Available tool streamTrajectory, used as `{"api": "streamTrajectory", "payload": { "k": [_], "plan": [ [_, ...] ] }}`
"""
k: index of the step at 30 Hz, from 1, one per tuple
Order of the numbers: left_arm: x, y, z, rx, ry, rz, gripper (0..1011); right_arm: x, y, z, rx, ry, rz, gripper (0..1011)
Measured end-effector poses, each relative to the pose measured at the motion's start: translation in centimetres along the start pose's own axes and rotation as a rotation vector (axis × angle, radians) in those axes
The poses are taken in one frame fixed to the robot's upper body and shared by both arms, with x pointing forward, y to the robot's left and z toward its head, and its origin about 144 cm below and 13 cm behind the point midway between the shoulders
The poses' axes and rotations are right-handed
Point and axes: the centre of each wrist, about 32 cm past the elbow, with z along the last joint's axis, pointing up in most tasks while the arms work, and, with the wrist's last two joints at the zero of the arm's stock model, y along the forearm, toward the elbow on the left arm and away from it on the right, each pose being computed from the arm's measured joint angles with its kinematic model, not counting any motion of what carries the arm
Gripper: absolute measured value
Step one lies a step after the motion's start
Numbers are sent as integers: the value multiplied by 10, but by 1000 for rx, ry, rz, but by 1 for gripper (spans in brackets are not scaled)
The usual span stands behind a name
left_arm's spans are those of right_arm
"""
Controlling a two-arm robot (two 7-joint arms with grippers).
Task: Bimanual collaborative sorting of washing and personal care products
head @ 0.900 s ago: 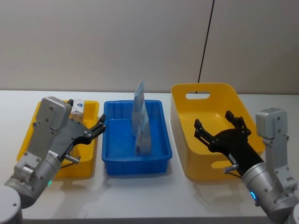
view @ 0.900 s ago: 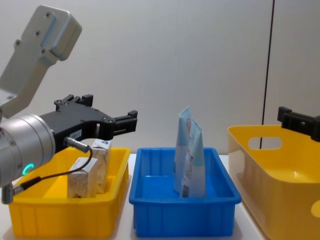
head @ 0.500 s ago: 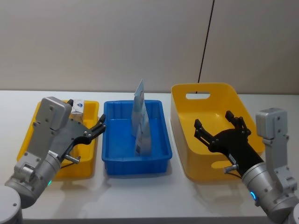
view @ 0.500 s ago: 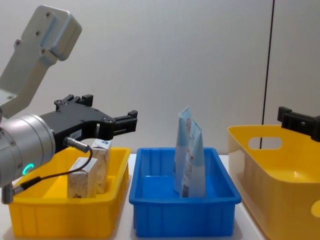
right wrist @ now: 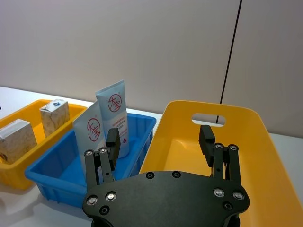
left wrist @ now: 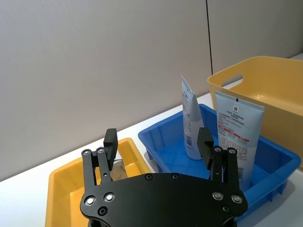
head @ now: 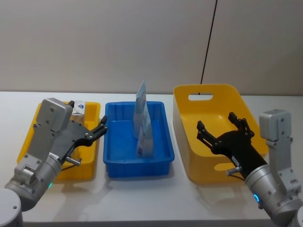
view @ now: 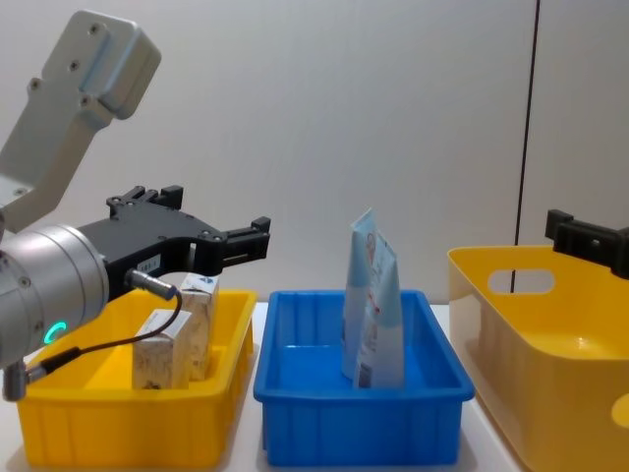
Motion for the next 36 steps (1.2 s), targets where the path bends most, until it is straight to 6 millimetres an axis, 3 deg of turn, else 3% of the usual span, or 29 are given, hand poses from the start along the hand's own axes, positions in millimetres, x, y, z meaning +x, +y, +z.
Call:
{"api": "streamTrajectory", "payload": {
  "k": [36],
  "plan": [
    [0,0,0,0,0,0,1001,0,0,0,0,0,0,1002]
  ]
}}
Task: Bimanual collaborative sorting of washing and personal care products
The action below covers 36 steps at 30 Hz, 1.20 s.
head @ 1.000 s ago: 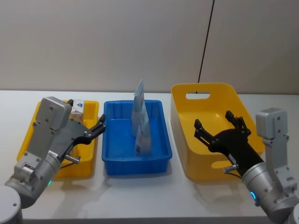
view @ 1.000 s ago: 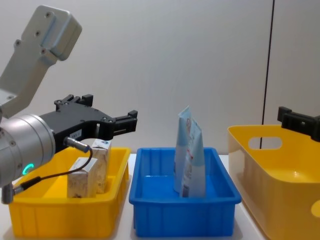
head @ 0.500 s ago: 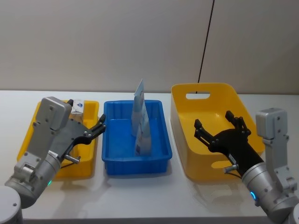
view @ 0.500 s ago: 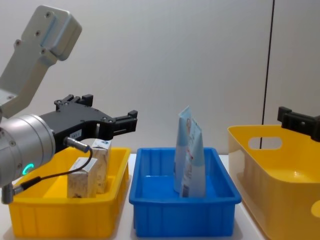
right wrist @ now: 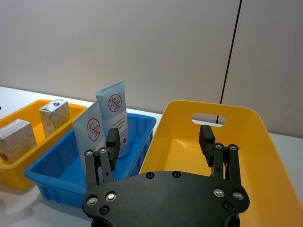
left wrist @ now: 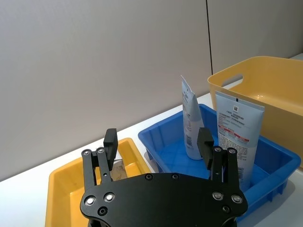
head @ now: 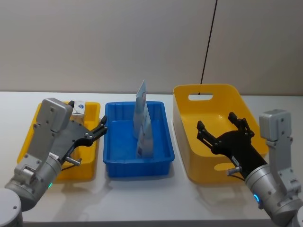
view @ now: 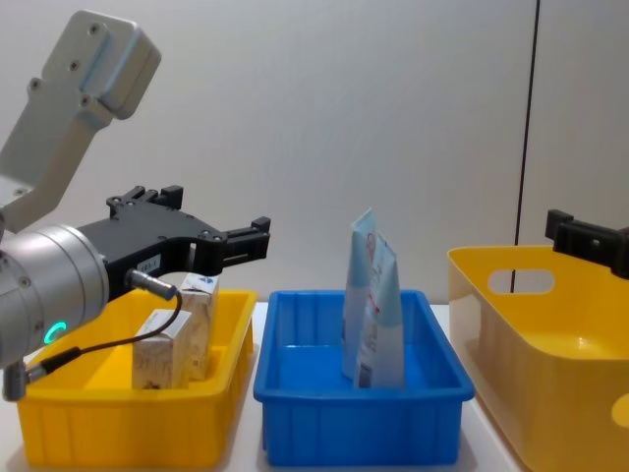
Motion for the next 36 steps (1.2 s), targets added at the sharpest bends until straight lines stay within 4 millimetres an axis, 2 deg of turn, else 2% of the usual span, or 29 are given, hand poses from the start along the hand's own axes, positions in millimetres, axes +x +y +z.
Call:
{"api": "streamTrajectory", "payload": {
  "k": [15,36],
  "plan": [
    [2,0,2,34,5,-2,1001,0,0,0,0,0,0,1002],
    [15,4,11,248,73,10,1001,0,0,0,0,0,0,1002]
  ]
}}
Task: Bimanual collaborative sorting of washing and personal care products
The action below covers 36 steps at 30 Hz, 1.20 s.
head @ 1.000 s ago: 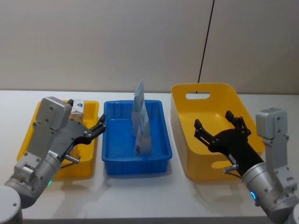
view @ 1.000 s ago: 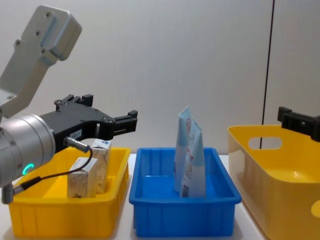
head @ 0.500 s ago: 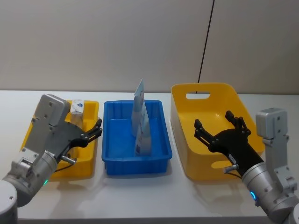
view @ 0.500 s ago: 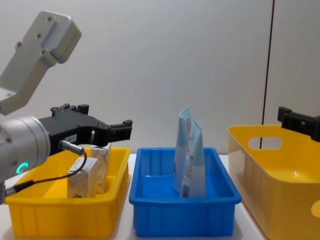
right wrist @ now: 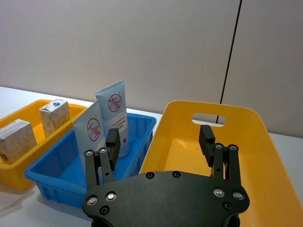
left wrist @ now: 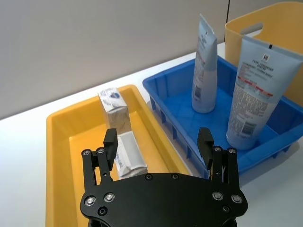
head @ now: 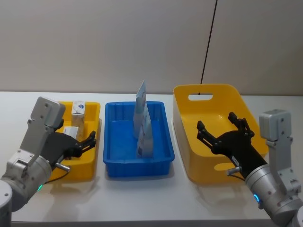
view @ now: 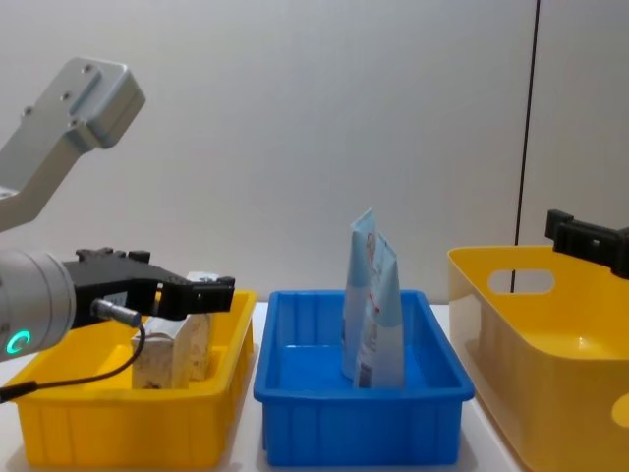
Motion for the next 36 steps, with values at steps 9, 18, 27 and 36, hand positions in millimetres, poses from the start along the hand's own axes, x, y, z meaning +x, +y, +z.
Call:
{"api": "streamTrajectory", "payload": {
  "k": [9,18,27,36],
  "plan": [
    [3,-3,-3,49,24,2,1001,0,0,0,0,0,0,1002],
    [8,-13,-8,88,44,-2,1001,0,0,0,0,0,0,1002],
    [11,-23,-11,121,59,13,1001,0,0,0,0,0,0,1002],
    [11,-33,-13,153,63,56,1001,0,0,0,0,0,0,1002]
  ]
}}
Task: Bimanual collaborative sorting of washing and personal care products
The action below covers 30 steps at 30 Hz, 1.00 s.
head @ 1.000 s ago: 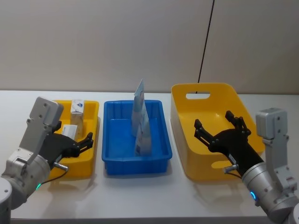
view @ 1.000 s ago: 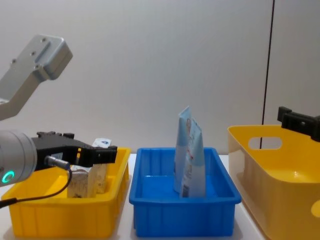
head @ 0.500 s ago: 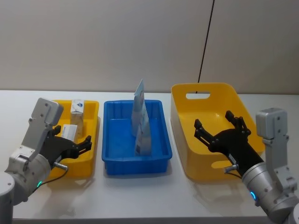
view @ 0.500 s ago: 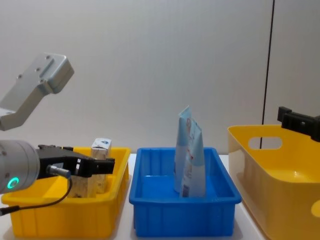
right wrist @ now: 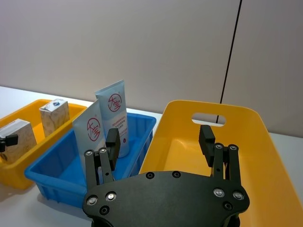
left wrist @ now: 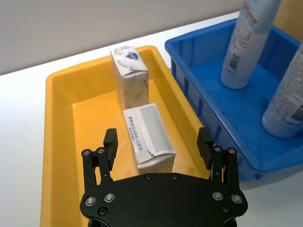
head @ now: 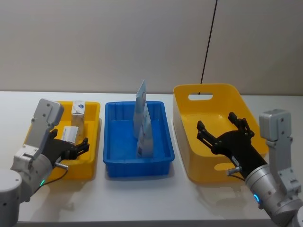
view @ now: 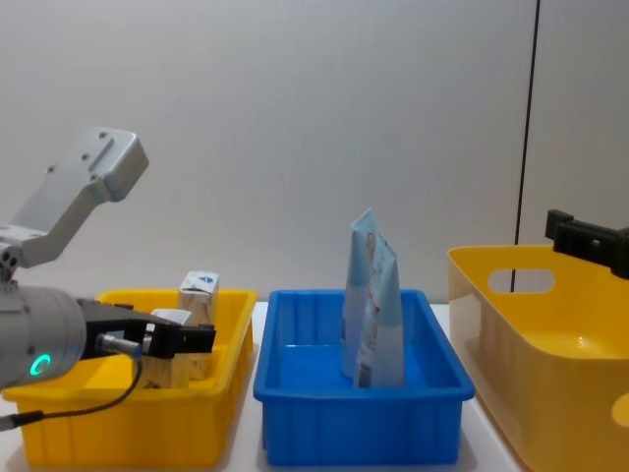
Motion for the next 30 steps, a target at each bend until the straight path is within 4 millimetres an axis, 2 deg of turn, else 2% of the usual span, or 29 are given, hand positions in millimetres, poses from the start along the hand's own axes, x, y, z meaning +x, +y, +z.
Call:
{"api": "streamTrajectory", "payload": {
  "k": [30],
  "plan": [
    [-8,-14,-3,44,43,71,1001,0,0,0,0,0,0,1002]
  ]
}}
